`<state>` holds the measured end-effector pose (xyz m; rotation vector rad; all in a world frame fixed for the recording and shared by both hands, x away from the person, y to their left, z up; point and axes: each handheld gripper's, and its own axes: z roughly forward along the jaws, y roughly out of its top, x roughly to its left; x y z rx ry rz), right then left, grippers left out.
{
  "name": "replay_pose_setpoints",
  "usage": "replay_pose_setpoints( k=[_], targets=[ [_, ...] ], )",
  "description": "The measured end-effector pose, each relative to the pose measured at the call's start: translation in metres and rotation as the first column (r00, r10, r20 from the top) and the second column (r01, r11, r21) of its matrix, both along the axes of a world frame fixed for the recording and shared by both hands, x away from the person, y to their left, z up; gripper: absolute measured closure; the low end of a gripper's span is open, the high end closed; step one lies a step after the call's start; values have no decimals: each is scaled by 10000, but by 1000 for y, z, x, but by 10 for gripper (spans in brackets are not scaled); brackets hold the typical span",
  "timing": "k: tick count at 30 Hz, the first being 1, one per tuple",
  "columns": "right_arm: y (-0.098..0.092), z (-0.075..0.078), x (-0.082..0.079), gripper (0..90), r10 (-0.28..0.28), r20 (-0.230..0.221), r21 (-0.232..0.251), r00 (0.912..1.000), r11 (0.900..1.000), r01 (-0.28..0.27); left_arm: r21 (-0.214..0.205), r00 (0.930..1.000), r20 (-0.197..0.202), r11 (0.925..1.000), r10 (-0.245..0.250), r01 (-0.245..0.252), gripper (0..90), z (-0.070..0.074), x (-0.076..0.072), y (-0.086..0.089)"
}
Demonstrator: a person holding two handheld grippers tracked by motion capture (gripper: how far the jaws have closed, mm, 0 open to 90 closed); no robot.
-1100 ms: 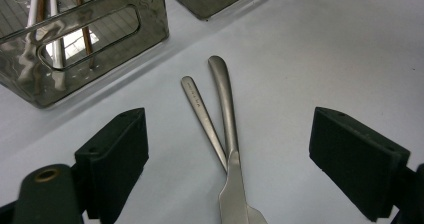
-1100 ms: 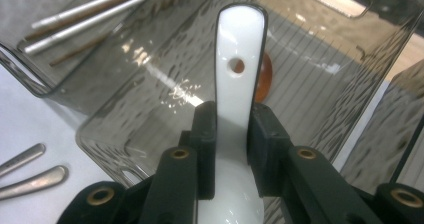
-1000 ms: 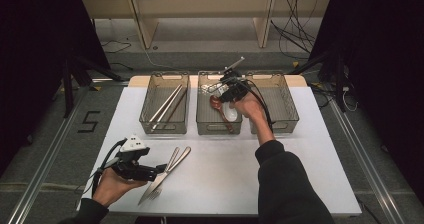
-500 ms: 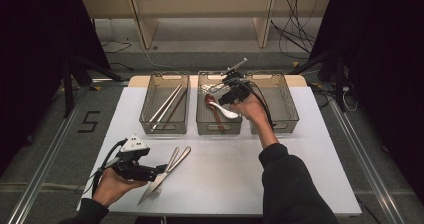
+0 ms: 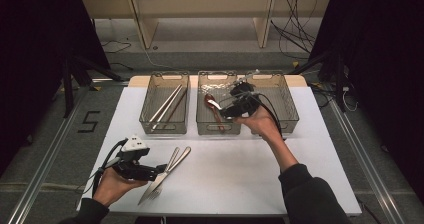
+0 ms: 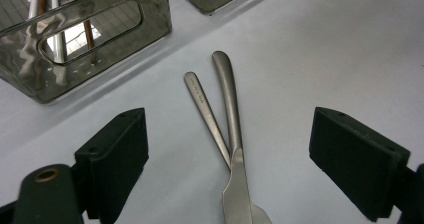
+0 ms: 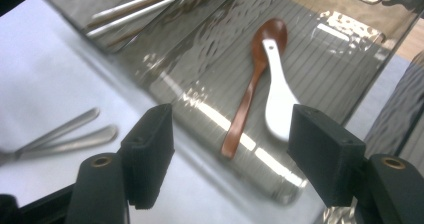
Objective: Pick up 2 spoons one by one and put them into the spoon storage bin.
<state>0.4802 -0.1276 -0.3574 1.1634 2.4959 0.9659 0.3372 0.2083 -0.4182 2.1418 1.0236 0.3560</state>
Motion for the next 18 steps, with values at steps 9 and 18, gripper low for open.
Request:
replay_pose_setpoints(
  k=[9, 18],
  targets=[
    [-31, -4, -48, 309, 64, 247, 562, 9997, 9984, -77, 88, 9993, -184, 9994, 335, -334, 154, 0, 6, 0],
    [-58, -20, -79, 302, -118, 278, 730, 9995, 9973, 97, 258, 9966, -499, 9976, 651, -639, 157, -2, 15, 1]
  ],
)
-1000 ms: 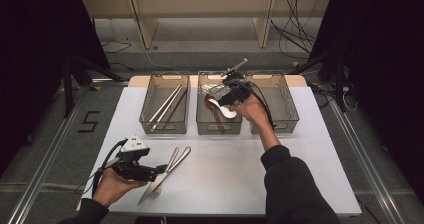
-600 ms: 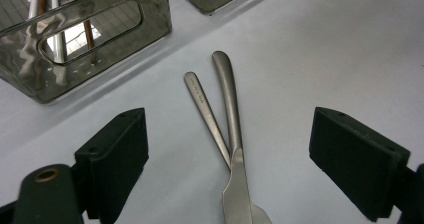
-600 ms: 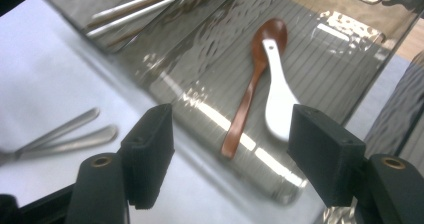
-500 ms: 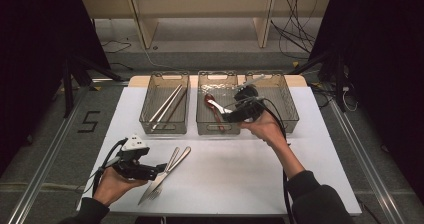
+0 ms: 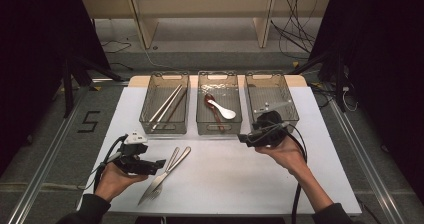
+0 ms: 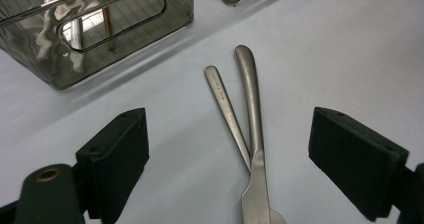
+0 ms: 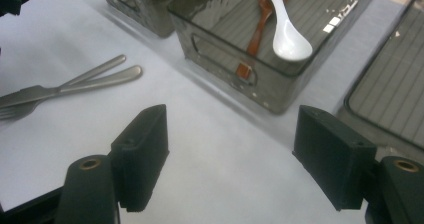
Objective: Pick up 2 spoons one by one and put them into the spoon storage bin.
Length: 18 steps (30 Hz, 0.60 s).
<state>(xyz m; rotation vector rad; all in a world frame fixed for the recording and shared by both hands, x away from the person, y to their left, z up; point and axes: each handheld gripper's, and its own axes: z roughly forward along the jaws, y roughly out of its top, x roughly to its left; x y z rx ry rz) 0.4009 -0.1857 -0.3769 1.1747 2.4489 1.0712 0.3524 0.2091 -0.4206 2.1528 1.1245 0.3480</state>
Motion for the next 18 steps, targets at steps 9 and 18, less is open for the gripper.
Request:
replay_pose_setpoints(
  k=[9, 18],
  targets=[
    [-7, -12, -22, 281, -50, -175, 189, 9998, 9998, 53, 279, 10000, -56, 9996, 1, 1, 162, -1, 7, -3],
    [-11, -18, -44, 267, -73, -84, 356, 9999, 9993, 76, 490, 9997, -207, 9987, 117, -106, 236, -4, 17, -6]
  ],
)
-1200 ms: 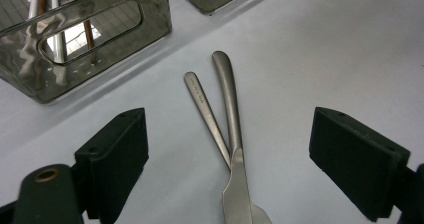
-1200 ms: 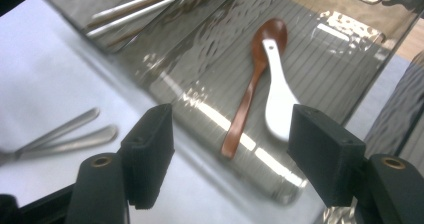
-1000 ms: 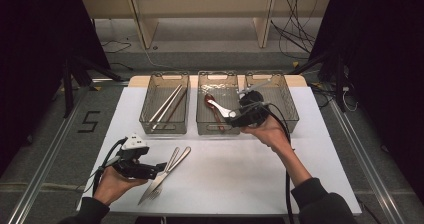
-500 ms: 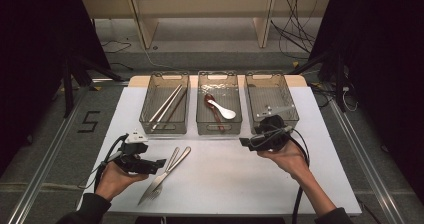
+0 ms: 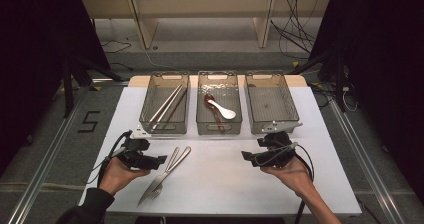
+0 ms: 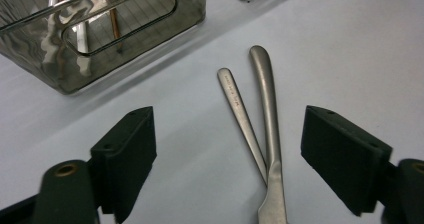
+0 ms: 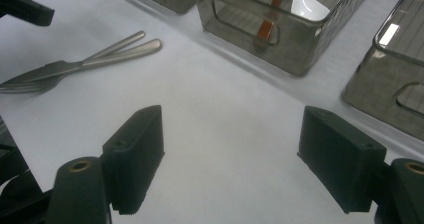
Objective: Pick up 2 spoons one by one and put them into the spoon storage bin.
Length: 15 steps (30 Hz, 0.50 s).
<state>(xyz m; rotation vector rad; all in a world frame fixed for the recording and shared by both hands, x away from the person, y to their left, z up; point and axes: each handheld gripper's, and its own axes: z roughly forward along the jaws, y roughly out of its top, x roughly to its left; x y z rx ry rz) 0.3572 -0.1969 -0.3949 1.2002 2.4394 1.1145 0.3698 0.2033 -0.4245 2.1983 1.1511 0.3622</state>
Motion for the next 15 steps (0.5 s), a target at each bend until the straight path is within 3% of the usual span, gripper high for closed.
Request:
replay_pose_setpoints(
  k=[5, 15],
  targets=[
    [-4, -5, -7, 266, 63, -105, 5, 9999, 10000, -63, 181, 9999, -161, 9998, 6, -3, 402, -3, 8, -3],
    [-4, -7, -21, 262, 92, -66, 96, 9999, 9999, -91, 520, 9950, -845, 9969, -539, 584, 815, -16, 21, -12]
  ],
)
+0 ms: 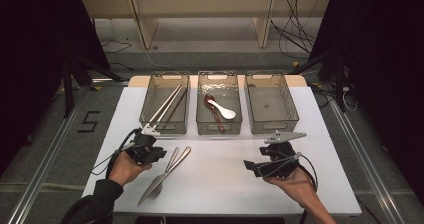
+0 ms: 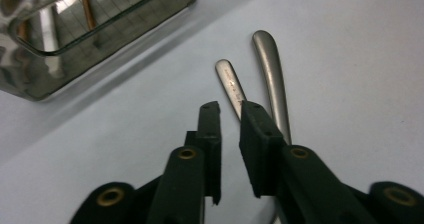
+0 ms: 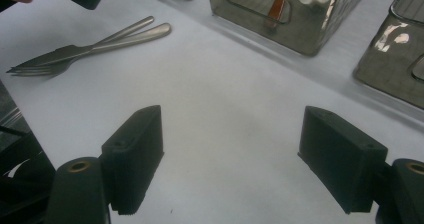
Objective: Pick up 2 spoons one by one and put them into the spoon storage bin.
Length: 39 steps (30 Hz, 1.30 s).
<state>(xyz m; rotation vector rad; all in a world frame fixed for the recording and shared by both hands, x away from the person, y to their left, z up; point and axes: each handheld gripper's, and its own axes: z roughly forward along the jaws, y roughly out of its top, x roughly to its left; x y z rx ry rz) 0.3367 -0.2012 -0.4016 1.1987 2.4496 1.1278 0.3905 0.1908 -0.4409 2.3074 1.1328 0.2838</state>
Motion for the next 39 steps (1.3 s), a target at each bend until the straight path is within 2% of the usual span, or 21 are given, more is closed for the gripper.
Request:
replay_pose_setpoints(
  k=[4, 12, 16, 19, 20, 25, 31, 34, 37, 39],
  targets=[
    [1, -2, -4, 262, 106, -12, -48, 9999, 9999, -106, 253, 9995, -296, 9997, 83, -76, 882, -6, 4, -2],
    [1, -2, -8, 262, 132, -29, -58, 9999, 9999, -133, 546, 9975, -699, 9985, 84, -46, 888, -17, 9, -9],
    [1, -2, -10, 261, 120, -18, -32, 9999, 9999, -120, 745, 9975, -709, 9972, 37, 16, 888, -22, 11, -14],
    [1, -2, -10, 257, 91, 31, -28, 10000, 10000, -91, 883, 9966, -823, 9961, -17, 90, 888, -26, 12, -18],
    [1, -2, -11, 257, 86, 21, -10, 10000, 10000, -86, 901, 9951, -979, 9957, -114, 203, 888, -28, 13, -19],
    [1, -3, -12, 258, 180, 60, -37, 9998, 9998, -180, 1113, 9956, -927, 9935, -123, 227, 888, -28, 12, -25],
    [2, -3, -13, 259, 194, 36, -44, 9998, 9998, -194, 909, 9955, -951, 9958, 44, 43, 889, -29, 13, -25],
    [2, -2, -13, 259, 212, 12, -35, 9998, 9998, -212, 949, 9958, -912, 9954, -26, 112, 890, -29, 12, -26],
    [3, -1, -13, 260, 201, -45, 11, 9998, 9998, -201, 761, 9955, -952, 9970, -46, 119, 890, -30, 11, -28],
    [3, -2, -12, 259, 266, 33, -40, 9996, 9996, -266, 837, 9957, -909, 9962, -181, 257, 890, -29, 10, -31]
  ],
)
